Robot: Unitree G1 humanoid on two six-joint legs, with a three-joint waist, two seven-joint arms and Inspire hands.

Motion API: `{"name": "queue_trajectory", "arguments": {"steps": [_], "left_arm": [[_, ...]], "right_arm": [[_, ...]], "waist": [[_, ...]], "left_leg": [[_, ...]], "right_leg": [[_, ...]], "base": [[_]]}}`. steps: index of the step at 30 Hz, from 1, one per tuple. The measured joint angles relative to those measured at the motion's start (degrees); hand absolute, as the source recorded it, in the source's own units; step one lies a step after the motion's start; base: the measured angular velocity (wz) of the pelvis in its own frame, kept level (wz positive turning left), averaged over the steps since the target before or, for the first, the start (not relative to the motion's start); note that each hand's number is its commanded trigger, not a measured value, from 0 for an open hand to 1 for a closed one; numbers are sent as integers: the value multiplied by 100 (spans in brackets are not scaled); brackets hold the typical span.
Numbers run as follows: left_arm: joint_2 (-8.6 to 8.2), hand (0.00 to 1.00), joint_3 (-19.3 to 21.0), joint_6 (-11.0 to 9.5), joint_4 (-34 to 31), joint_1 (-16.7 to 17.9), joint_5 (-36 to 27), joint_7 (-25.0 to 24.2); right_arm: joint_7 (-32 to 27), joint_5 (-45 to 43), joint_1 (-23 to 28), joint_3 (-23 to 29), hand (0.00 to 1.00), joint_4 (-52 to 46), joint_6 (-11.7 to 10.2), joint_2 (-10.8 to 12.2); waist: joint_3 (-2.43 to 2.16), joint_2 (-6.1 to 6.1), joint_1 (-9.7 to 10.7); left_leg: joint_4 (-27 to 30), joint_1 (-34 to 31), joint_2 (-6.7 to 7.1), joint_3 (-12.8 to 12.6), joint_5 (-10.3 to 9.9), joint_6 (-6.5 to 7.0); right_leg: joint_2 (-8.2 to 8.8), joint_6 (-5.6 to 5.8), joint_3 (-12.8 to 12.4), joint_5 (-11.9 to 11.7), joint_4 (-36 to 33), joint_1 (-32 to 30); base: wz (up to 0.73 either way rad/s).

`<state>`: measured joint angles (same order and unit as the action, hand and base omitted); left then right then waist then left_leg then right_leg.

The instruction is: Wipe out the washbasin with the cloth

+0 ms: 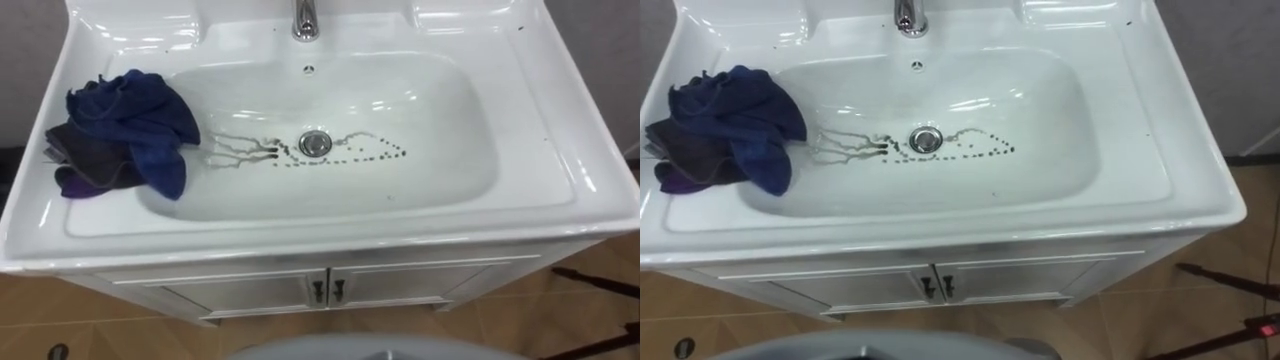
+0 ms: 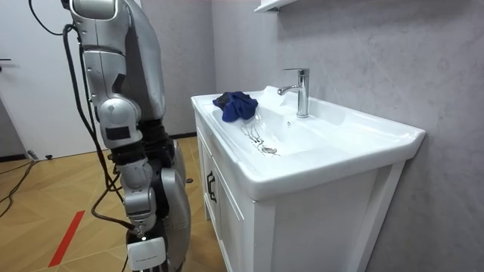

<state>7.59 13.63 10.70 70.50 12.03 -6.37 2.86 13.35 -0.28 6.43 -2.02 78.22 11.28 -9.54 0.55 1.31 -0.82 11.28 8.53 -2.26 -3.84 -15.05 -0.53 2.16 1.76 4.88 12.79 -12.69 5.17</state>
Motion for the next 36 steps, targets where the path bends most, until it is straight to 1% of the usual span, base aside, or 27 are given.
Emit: {"name": "queue_trajectory", "arguments": {"steps": [2, 4, 8, 10, 11, 12, 13, 15, 16, 17, 18, 20, 21, 22, 23, 24, 25, 26, 28, 29, 30, 31, 32, 33, 34, 35, 36], "left_arm": [[39, 0, 357, -144, -10, 16, -451, 188], [53, 0, 599, -273, -30, 17, -759, 331], [59, 0, 969, -404, -214, 126, -1206, 760], [65, 0, 1247, -524, -356, 152, -1292, 1109], [67, 0, 1316, -568, -390, 164, -1350, 1195], [78, 0, 1386, -662, -450, 202, -1489, 1379], [78, 0, 1458, -744, -546, 265, -1668, 1581], [75, 0, 1619, -840, -788, 394, -1786, 1901], [73, 0, 1774, -900, -994, 448, -1792, 2105], [69, 0, 1896, -940, -1274, 449, -1790, 2355], [69, 0, 1933, -970, -1437, 449, -1787, 2475], [92, 0, 1997, -1218, -1955, 446, -1788, 3011], [93, 0, 1997, -1278, -2076, 452, -1788, 3146], [104, 0, 1997, -1382, -2336, 491, -1789, 3400], [134, 0, 1997, -1471, -2619, 505, -1866, 3637], [162, 0, 1997, -1517, -2748, 505, -1930, 3748], [250, 0, 1998, -1604, -2925, 488, -2015, 3957], [293, 0, 2000, -1624, -3026, 487, -2046, 4079], [420, 0, 2019, -1778, -3455, 485, -2098, 4493], [446, 0, 2033, -1824, -3541, 476, -2095, 4575], [490, 0, 2114, -1881, -3700, 461, -2092, 4700], [495, 0, 2254, -1927, -3921, 399, -2077, 4831], [495, 0, 2295, -1954, -4058, 389, -2060, 4924], [499, 0, 2381, -1990, -4337, 365, -2003, 5058], [532, 0, 2442, -2027, -4560, 356, -1945, 5150], [569, 0, 2444, -2053, -4638, 358, -1890, 5203], [637, 0, 2446, -2075, -4840, 369, -1826, 5282]], "right_arm": [[7, 8, 22, 120, 0, -2, -1, -24], [20, 27, 39, 122, 0, -8, -15, -52], [23, 14, 38, 156, 0, -13, -78, -71], [-2, 18, 102, 161, 0, -12, -122, -81], [-7, 19, 124, 174, 0, -24, -136, -85], [-12, 11, 163, 220, 0, -61, -149, -101], [-21, 3, 169, 221, 0, -63, -162, -122], [-65, -18, 194, 287, 0, -63, -209, -126], [-89, -18, 244, 340, 0, -71, -254, -127], [-135, -19, 322, 341, 0, -154, -273, -128], [-155, -33, 367, 339, 0, -219, -273, -128], [-197, -52, 453, 338, 0, -300, -319, -134], [-195, -71, 462, 337, 0, -301, -323, -140], [-193, -179, 480, 333, 0, -335, -349, -143], [-194, -225, 532, 333, 0, -420, -391, -154], [-194, -231, 562, 333, 0, -457, -407, -162], [-194, -235, 594, 334, 0, -495, -429, -178], [-194, -238, 596, 333, 0, -506, -428, -185], [-199, -239, 625, 330, 0, -513, -429, -221], [-200, -239, 634, 330, 0, -514, -430, -233], [-202, -236, 661, 330, 0, -527, -440, -261], [-226, -237, 686, 330, 0, -536, -482, -277], [-246, -236, 700, 327, 0, -545, -512, -280], [-270, -249, 725, 324, 0, -550, -556, -278], [-279, -257, 726, 325, 0, -550, -568, -278], [-282, -256, 729, 326, 0, -550, -580, -279], [-283, -256, 746, 326, 0, -551, -622, -278]], "waist": [[6, 14, -82], [4, 4, -124], [2, -20, -160], [-1, -20, -302], [-3, -16, -331], [-13, 1, -409], [-28, 25, -444], [-37, 36, -446], [-46, 43, -478], [-58, 63, -586], [-58, 64, -614], [-60, 76, -730], [-60, 86, -759], [-64, 97, -822], [-66, 101, -855], [-66, 108, -871], [-75, 123, -902], [-81, 133, -912], [-115, 185, -943], [-125, 202, -955], [-147, 235, -981], [-152, 263, -996], [-150, 269, -1009], [-151, 278, -1042], [-150, 279, -1049], [-150, 279, -1047], [-146, 271, -1044]], "left_leg": [[2, 2, 0, 3, 2, -3], [-4, 4, 6, 6, 2, -3], [-18, 6, 15, 30, 1, -4], [-27, -7, 15, 71, 1, -4], [-27, -12, 16, 72, 1, -4], [-30, -16, 17, 79, 1, -4], [-32, -23, 21, 96, 1, -4], [-30, -30, 35, 186, 2, -5], [-9, -34, 48, 255, 2, -5], [12, -36, 55, 281, 3, -4], [11, -44, 58, 294, 3, -4], [22, -88, 89, 408, 11, -4], [22, -90, 92, 408, 11, -4], [22, -101, 94, 407, 11, -4], [21, -110, 95, 414, 11, -4], [15, -125, 95, 417, 11, -4], [7, -143, 95, 420, 13, -5], [6, -153, 96, 421, 16, -7], [2, -172, 98, 420, 22, -8], [-1, -168, 98, 423, 23, -8], [-7, -162, 98, 428, 23, -8], [-12, -159, 98, 429, 25, -8], [-11, -160, 98, 430, 26, -8], [-10, -169, 98, 433, 28, -8], [-7, -176, 98, 435, 29, -9], [-6, -180, 98, 440, 29, -9], [-4, -182, 98, 451, 29, -9]], "right_leg": [[3, -1, 5, 1, 2, 1], [15, 0, 24, 8, 3, -6], [16, 3, 30, 8, -13, -7], [14, 3, 30, 4, -6, -8], [16, 4, 44, 3, -4, -7], [18, 4, 53, 0, -1, -3], [25, 6, 88, -3, 2, 3], [42, 6, 182, -2, 16, 39], [58, 9, 257, 1, 16, 66], [66, 12, 273, 3, 22, 68], [71, 12, 290, 3, 27, 68], [106, 22, 383, 9, 10, 70], [108, 24, 381, 10, 4, 68], [110, 27, 373, 12, -3, 56], [110, 27, 359, 12, -16, 39], [110, 27, 359, 13, -16, 31], [110, 27, 358, 14, -9, -11], [111, 27, 357, 14, -9, -25], [110, 25, 358, 10, 5, -47], [109, 24, 359, 9, 3, -48], [108, 24, 355, 8, -7, -48], [108, 24, 355, 8, -6, -49], [108, 24, 354, 8, -4, -52], [108, 24, 356, 9, 0, -57], [108, 24, 360, 9, 7, -57], [109, 24, 364, 9, 8, -57], [109, 24, 373, 9, 11, -54]], "base": [[0], [0], [2], [2], [7], [8], [13], [22], [21], [17], [19], [21], [5], [-4], [-5], [-4], [0], [0], [0], [0], [0], [0], [0], [0], [0], [0], [4]]}}
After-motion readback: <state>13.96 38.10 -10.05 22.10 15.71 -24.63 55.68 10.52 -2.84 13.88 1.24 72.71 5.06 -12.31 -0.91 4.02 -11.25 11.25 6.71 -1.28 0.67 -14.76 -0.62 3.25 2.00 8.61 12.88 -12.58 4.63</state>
